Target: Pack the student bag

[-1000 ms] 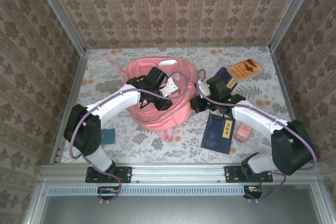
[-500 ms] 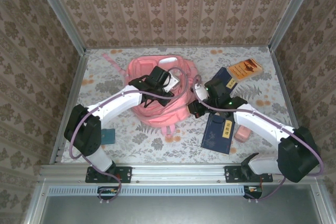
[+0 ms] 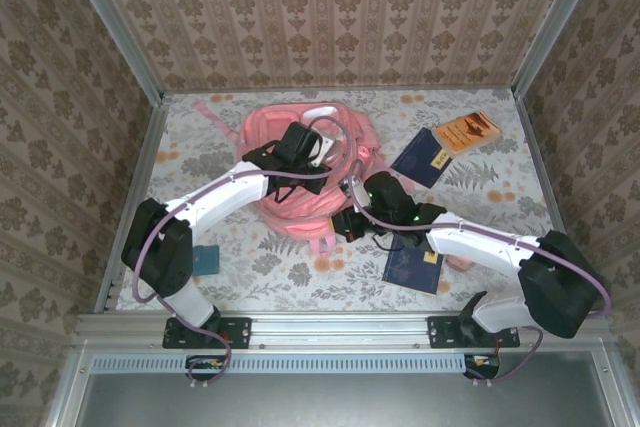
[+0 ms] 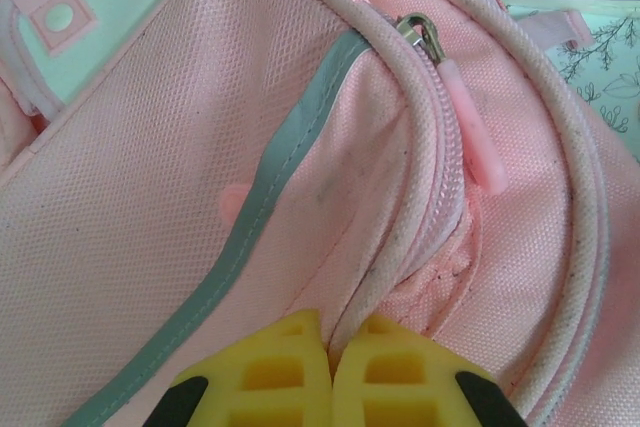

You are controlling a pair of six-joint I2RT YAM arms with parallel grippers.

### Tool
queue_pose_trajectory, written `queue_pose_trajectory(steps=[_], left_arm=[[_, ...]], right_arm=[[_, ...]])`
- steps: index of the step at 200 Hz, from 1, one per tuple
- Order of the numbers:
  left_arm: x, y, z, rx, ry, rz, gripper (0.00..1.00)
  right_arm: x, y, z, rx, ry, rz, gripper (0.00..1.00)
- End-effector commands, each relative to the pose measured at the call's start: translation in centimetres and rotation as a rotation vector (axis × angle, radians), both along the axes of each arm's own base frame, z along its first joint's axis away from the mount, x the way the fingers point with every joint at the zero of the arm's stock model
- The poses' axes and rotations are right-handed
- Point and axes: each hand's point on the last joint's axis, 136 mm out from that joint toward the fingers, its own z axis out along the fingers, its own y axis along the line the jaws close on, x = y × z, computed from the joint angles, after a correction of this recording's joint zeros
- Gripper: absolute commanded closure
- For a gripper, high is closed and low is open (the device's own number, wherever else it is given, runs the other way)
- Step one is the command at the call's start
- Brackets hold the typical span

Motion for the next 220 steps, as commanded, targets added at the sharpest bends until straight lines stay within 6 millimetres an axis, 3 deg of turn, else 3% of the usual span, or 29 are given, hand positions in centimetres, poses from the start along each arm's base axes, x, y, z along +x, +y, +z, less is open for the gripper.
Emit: queue_pose_trajectory(steps=[1,17,45,90,113,157,160,180,214,220], left_arm=[[2.1,0.0,2.3,-0.119,-0.069,0.08,1.0],[1.6,0.1,2.3,-0.133,-0.064,0.058,1.0],[0.4,-0.1,2.4,-0.162,-0.065,-0.003,1.0],[-0.7,-0.4,3.4,-0.2,-0.085,-0.073,1.0],[-1.1,-0.5,3.9,-0.206,-0.094,-0.099,1.0],[-1.6,-0.4,4.2,-0.198,-0.088,-0.126,1.0],[-1.6,-0.3,4.2,-0.196,-0.086,-0.126,1.0],[-1.8,-0.2,4.0,-0.188,-0.076,-0.125,1.0],[-1.6,0.5,3.7,-0.169,-0.052,-0.07,1.0],[-1.5,0.8,3.9,-0.169,-0.044,-0.047,0.95]], right_arm=[[-0.2,0.8,2.2,0.11,0.026,-0.053,0.95],[0.3,-1.2,3.0,0.108,0.036,-0.149,0.83],[1.2,-4.5,4.0,0.136,0.085,-0.313,0.53],[3.8,-9.6,2.7,0.133,0.314,-0.625,0.45],[5.0,-10.0,2.2,0.138,0.387,-0.694,0.42],[7.2,-6.5,2.0,0.184,0.456,-0.598,0.48],[7.4,-6.3,1.2,0.171,0.471,-0.597,0.49],[7.9,-5.5,0.9,0.176,0.481,-0.571,0.54],[8.2,-4.5,0.3,0.176,0.492,-0.519,0.78],[8.2,-4.2,0.3,0.182,0.498,-0.505,0.83]])
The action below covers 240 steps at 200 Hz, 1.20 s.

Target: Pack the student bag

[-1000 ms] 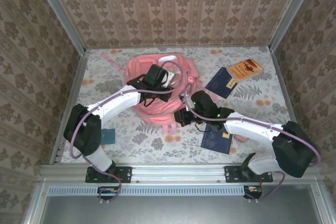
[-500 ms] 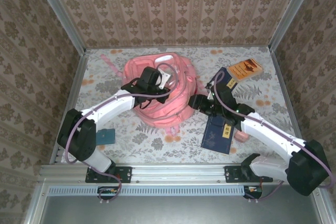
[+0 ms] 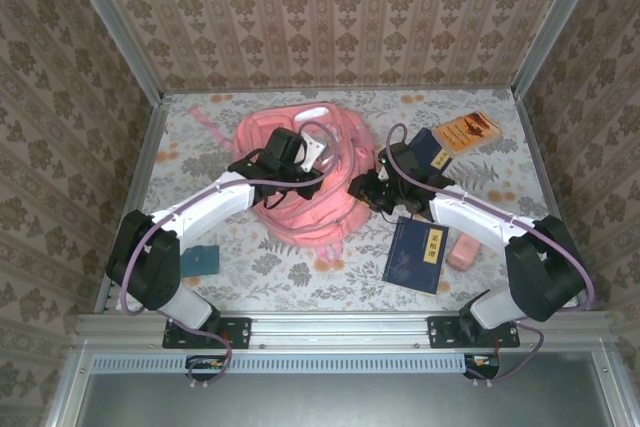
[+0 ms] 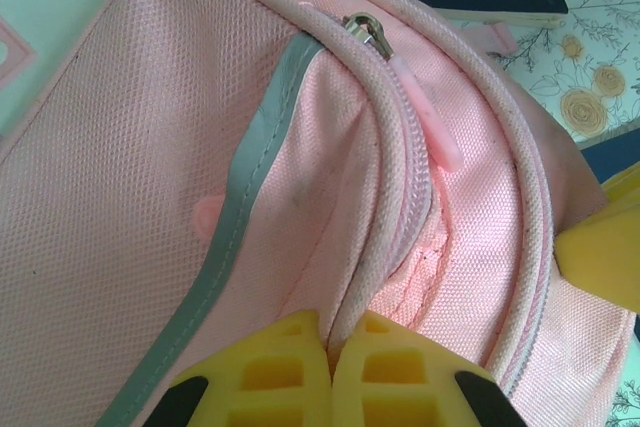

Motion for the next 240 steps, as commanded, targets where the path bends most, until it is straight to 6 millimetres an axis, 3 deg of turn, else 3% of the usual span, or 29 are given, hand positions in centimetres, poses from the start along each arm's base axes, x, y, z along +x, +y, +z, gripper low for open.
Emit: queue_pose_trajectory(steps=[1,16,37,75,102,146,163,199,240], left_arm=[[0.2,0.3,3.3,-0.056,-0.031,0.045,0.94],[0.3,1.3,3.8,-0.047,0.009,0.135,0.76],[-0.2,3.3,4.4,-0.044,0.064,0.286,0.55],[-4.2,6.2,4.7,-0.067,0.107,0.479,0.44],[-7.5,6.2,4.0,-0.141,0.15,0.53,0.43],[-10.7,3.0,0.8,-0.25,0.22,0.515,0.46],[-10.9,2.1,0.1,-0.24,0.21,0.511,0.51],[-10.0,2.2,-1.2,-0.242,0.169,0.579,0.61],[-9.5,3.0,-2.7,-0.224,0.155,0.641,0.63]], right_arm=[[0.8,1.8,1.1,0.063,-0.029,0.062,0.83],[1.1,2.5,1.4,0.099,-0.036,0.082,0.9],[1.7,3.8,2.1,0.165,-0.06,0.104,0.92],[3.0,5.8,3.7,0.218,-0.108,0.137,0.94],[3.5,6.9,4.3,0.266,-0.11,0.141,0.94],[3.2,8.1,4.8,0.285,-0.105,0.162,0.94],[2.9,8.3,5.0,0.288,-0.094,0.172,0.95],[2.5,8.7,5.3,0.295,-0.076,0.197,0.95],[2.1,8.9,6.2,0.314,-0.075,0.211,0.95]])
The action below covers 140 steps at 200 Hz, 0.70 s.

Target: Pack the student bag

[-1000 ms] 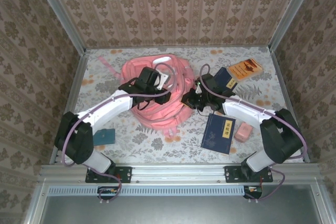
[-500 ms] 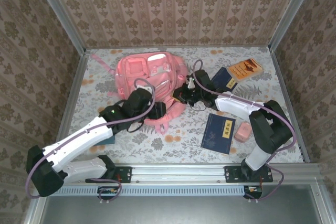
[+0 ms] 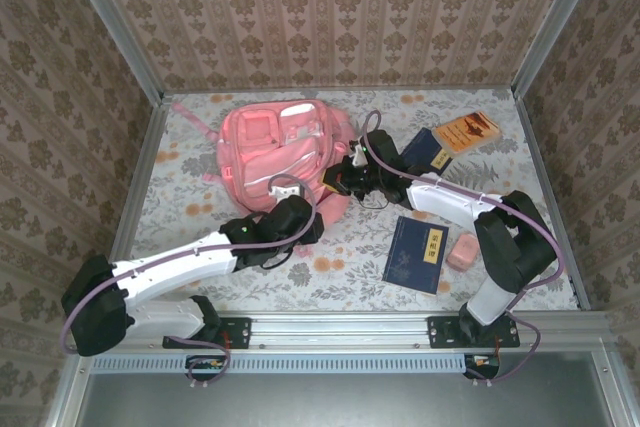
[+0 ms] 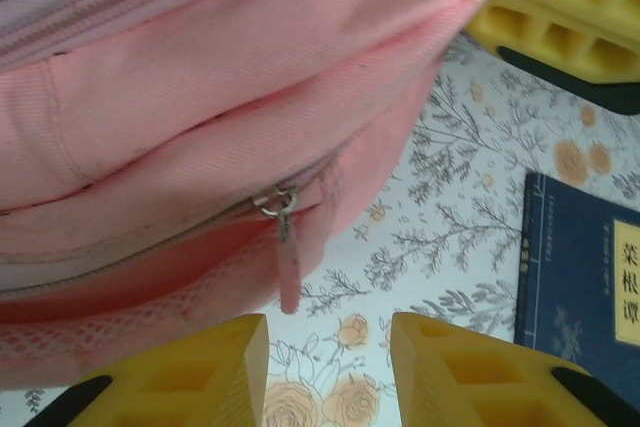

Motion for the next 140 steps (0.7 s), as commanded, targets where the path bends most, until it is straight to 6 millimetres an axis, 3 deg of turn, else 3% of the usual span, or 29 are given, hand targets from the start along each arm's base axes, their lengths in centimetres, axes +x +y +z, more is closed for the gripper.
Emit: queue_pose_trajectory(steps=[1,79,140], left_arm=[[0.8,0.3,-0.5,-0.009,-0.024,0.066,0.63],[2.3,-0.1,-1.8,0.055,-0.042,0.097,0.72],[3.0,0.0,-0.8,0.076,-0.076,0.093,0.91]], right_arm=[[-0.5,1.7,3.2,0.083,-0.032,0.072,0.95],[-1.6,1.8,3.4,0.106,-0.019,0.109,0.96],[-1.7,1.2,2.6,0.062,-0.013,0.093,0.96]])
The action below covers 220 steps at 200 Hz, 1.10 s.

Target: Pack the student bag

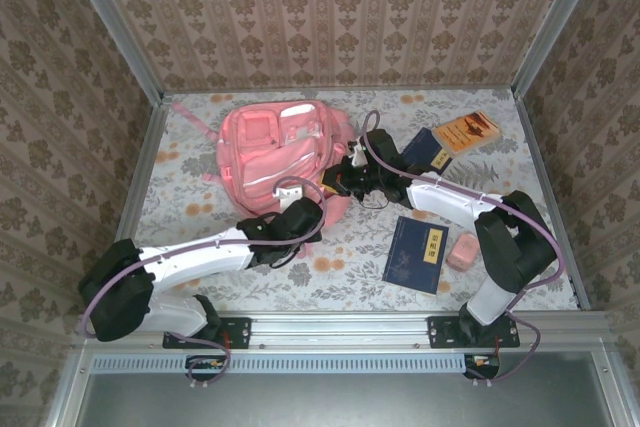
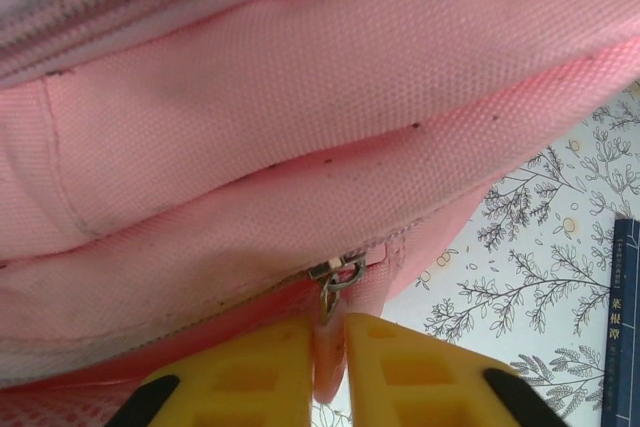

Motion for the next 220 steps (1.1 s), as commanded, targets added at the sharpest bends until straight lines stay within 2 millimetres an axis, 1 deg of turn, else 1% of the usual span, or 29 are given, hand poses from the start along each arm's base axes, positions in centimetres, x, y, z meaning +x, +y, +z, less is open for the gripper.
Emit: queue_pose_trajectory(steps=[1,28,54,65,84,109,126,150,170,196,220], left_arm=[[1.2,-0.2,1.9,-0.001,-0.051,0.012,0.91],[1.2,-0.2,1.9,0.013,-0.056,-0.01,1.0],[1.0,0.4,2.1,0.051,-0.047,-0.024,1.0],[0.9,1.0,1.9,0.079,-0.035,-0.027,1.0],[0.5,2.1,1.7,0.126,-0.021,-0.039,1.0],[-0.3,2.8,1.4,0.147,-0.003,-0.112,1.0],[-0.8,3.4,1.0,0.161,0.015,-0.157,1.0],[-1.1,4.5,0.8,0.15,0.015,-0.174,1.0],[-0.9,5.1,0.6,0.125,0.011,-0.178,1.0],[-0.7,5.9,-0.1,0.13,0.021,-0.165,1.0],[-0.2,6.7,-0.5,0.14,0.031,-0.14,1.0]], right_arm=[[-1.0,0.9,2.5,0.049,-0.036,0.061,0.96],[-1.0,0.4,2.5,0.014,-0.042,0.043,0.96],[-0.8,-0.7,2.2,-0.044,-0.046,0.011,0.96],[-0.7,-1.6,1.8,-0.08,-0.042,-0.011,0.97],[-0.3,-3.7,1.2,-0.14,-0.035,-0.063,0.97],[0.5,-6.3,0.5,-0.198,-0.028,-0.114,0.98],[1.1,-7.5,0.1,-0.222,-0.016,-0.134,0.98],[2.2,-8.8,-0.9,-0.24,0.011,-0.162,0.98],[2.8,-9.2,-1.4,-0.237,0.024,-0.17,0.98],[3.1,-9.3,-2.0,-0.248,0.037,-0.162,0.97],[3.2,-10.0,-2.5,-0.271,0.043,-0.159,0.97]])
